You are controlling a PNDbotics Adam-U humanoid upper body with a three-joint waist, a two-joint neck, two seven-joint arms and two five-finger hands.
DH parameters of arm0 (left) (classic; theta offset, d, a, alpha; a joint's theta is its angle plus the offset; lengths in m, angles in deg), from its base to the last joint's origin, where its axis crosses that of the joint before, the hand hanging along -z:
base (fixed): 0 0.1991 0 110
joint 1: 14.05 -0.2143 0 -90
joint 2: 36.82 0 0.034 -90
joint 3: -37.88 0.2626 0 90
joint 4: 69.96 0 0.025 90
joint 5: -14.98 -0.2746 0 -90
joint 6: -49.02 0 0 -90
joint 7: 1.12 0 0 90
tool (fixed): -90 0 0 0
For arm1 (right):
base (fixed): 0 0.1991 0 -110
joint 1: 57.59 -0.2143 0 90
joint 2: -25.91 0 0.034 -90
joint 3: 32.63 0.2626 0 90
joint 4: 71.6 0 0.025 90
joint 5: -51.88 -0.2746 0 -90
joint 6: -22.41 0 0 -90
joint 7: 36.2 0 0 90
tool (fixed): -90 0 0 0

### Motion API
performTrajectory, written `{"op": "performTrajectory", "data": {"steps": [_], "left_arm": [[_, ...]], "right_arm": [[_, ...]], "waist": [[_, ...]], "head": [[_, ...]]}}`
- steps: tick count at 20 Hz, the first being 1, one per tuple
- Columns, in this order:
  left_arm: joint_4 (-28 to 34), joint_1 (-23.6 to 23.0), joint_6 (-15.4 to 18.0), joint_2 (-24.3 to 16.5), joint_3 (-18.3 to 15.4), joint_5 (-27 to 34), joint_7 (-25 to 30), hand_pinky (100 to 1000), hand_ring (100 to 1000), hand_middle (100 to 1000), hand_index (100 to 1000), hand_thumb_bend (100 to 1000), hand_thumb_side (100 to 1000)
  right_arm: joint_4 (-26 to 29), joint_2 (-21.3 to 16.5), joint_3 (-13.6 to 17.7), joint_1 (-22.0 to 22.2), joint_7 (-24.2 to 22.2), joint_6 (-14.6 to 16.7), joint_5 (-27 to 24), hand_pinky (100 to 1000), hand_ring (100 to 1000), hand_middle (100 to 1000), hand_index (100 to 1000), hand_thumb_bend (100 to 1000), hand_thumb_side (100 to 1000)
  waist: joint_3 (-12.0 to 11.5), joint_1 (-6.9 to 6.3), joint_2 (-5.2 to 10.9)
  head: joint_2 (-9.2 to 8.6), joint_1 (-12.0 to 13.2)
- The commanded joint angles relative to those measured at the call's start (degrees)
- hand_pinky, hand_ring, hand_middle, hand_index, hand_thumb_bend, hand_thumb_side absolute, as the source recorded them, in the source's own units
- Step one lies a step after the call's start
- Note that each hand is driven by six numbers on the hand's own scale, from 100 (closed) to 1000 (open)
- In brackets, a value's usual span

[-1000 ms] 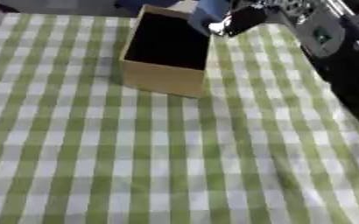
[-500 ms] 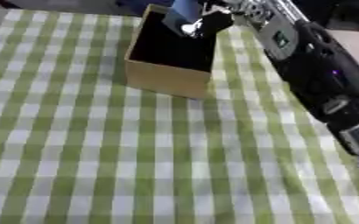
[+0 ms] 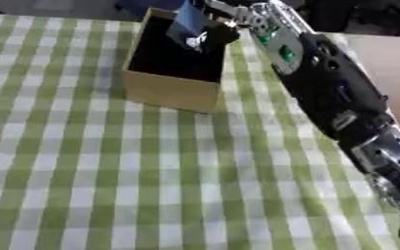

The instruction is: Pick up objects on the table and place them in the box.

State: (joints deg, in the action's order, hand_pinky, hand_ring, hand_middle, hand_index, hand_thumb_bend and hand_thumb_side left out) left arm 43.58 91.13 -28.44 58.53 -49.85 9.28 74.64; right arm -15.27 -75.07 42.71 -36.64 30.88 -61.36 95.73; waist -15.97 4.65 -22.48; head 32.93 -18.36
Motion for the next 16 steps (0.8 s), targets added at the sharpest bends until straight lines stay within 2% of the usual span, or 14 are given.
{"op": "performTrajectory", "data": {"steps": [1,3,4,6,10,16], "left_arm": [[1.06,0.38,-0.11,-0.39,0.06,0.24,0.24,620,614,625,684,146,708],[1.06,0.38,-0.2,-0.38,0.1,0.22,0.37,620,614,626,684,145,709],[1.06,0.37,-0.25,-0.39,0.11,0.2,0.43,620,614,626,684,144,708],[1.06,0.36,-0.33,-0.37,0.1,0.19,0.5,620,614,626,684,144,709],[1.06,0.34,-0.4,-0.33,0.12,0.19,0.6,621,614,625,683,142,708],[1.06,0.33,-0.62,-0.27,0.15,0.18,0.85,621,613,625,683,142,708]], "right_arm": [[0.6,-0.67,0.17,-1.12,-0.41,0.38,1.61,780,818,771,893,190,611],[0.67,-0.69,0.25,-1.18,-0.49,-0.11,2.94,806,856,806,916,271,663],[0.72,-0.69,0.31,-1.23,-0.45,-0.46,3.73,826,878,821,927,370,733],[0.95,-0.69,0.34,-1.37,-0.23,-1.01,5.4,841,891,832,930,420,732],[1.25,-0.61,0.46,-1.56,0.11,-1.1,6.7,832,880,820,919,368,691],[2.13,-0.91,0.86,-1.97,0.58,-1.77,4.53,818,859,800,908,287,682]], "waist": [[0.07,-0.43,1.22],[0.08,-0.41,1.26],[0.07,-0.41,1.28],[0.09,-0.38,1.34],[0.22,-0.38,1.48],[0.44,-0.45,1.89]], "head": [[-0.65,-0.1],[-0.69,0.04],[-0.67,0.16],[-0.58,0.33],[-0.5,0.38],[-0.39,0.52]]}}
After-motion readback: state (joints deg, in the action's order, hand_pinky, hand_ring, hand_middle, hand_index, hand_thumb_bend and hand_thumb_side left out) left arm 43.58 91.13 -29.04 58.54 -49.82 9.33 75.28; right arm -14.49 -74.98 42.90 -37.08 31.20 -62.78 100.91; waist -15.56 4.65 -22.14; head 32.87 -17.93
